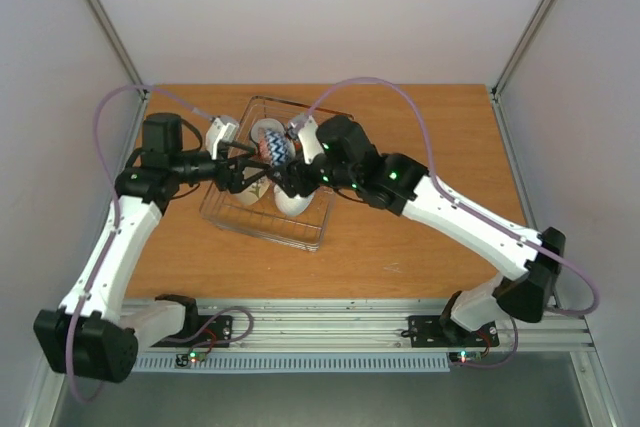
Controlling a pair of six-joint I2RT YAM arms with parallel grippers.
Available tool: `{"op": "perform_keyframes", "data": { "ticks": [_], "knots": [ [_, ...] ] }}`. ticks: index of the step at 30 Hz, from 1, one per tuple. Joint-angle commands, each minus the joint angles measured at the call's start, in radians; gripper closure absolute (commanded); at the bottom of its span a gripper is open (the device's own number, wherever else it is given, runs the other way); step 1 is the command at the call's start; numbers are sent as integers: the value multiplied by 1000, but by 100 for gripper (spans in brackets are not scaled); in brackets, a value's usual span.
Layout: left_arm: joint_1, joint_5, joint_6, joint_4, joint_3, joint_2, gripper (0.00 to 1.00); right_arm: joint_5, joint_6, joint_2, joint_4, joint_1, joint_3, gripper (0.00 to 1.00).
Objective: Load the bowls into the dish rack
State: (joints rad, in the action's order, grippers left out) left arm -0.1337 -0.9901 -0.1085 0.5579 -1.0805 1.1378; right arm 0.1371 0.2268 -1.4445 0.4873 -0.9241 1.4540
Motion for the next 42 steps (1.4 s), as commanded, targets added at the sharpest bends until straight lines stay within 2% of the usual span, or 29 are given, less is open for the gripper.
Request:
{"op": "perform_keyframes", "data": {
  "ticks": [1, 13, 22, 42],
  "knots": [
    [-3, 121, -16, -36, 4, -117, 15, -398, 36, -169, 234, 28, 162, 99],
    [-3, 149, -33, -21, -1, -109, 15, -593, 18, -477, 510, 70, 490, 99],
    [-3, 146, -37, -20, 2, -111, 15, -557, 27, -605, 579, 123, 620, 99],
    [-3, 132, -34, -21, 1, -66, 14, -560, 66, -816, 744, 162, 782, 99]
  ]
}}
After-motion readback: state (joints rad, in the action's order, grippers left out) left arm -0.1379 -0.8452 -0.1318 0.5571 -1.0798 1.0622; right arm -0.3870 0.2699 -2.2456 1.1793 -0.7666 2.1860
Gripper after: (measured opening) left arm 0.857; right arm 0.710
